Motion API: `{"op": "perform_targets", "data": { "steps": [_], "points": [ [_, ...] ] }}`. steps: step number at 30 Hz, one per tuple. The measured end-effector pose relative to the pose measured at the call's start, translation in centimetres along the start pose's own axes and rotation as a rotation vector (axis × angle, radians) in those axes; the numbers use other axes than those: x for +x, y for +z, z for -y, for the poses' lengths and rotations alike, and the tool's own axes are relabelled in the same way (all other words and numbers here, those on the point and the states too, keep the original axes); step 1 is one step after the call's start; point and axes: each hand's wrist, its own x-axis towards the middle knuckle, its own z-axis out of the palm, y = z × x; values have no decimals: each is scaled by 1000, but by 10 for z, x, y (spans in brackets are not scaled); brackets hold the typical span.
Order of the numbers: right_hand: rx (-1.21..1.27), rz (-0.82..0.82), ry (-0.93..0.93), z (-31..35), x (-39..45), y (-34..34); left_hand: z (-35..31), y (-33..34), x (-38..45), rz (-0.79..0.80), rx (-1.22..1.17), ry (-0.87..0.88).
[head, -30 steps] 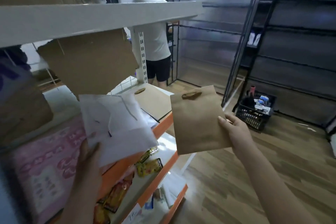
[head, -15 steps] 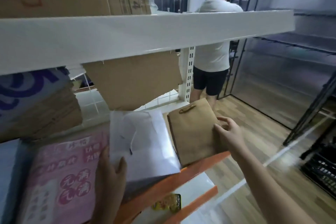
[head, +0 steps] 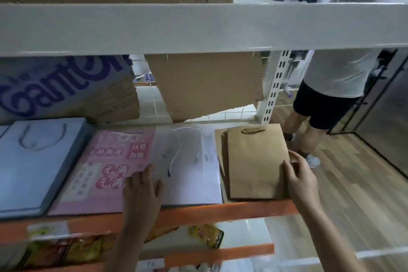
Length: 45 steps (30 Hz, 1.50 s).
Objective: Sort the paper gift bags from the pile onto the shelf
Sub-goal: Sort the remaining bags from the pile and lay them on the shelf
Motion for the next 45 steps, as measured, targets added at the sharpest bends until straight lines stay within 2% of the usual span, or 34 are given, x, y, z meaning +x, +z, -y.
{"op": "perform_targets", "data": {
  "steps": [7,13,19,22,27,32,37,39,45],
  "points": [
    [182,16,-26,-7,22,-9,-8,-1,-3,31,0,-99],
    [-93,211,-125,-10,32,19,-13,-2,-7,53,52,-127],
    [-290,223,-167,-18,25,24,-19,-7,-9,83,98,-120],
    [-329,172,-216,-10,25,18,-18,-17,-11,71,96,-102],
    [-314,149,-441,27,12,33,0,-42,-7,16,130,-55],
    [-231,287,-568,94,-33,107,58,-82,-2,22,177,-48],
    [-277,498,-780,165,-106,198,161,-128,-12,-29,232,-107],
    [-249,584,-795,192,-142,235,208,-148,-22,-51,273,-133],
    [-121,699,-850,283,-250,321,338,-202,-60,-76,394,-239]
  ]
}}
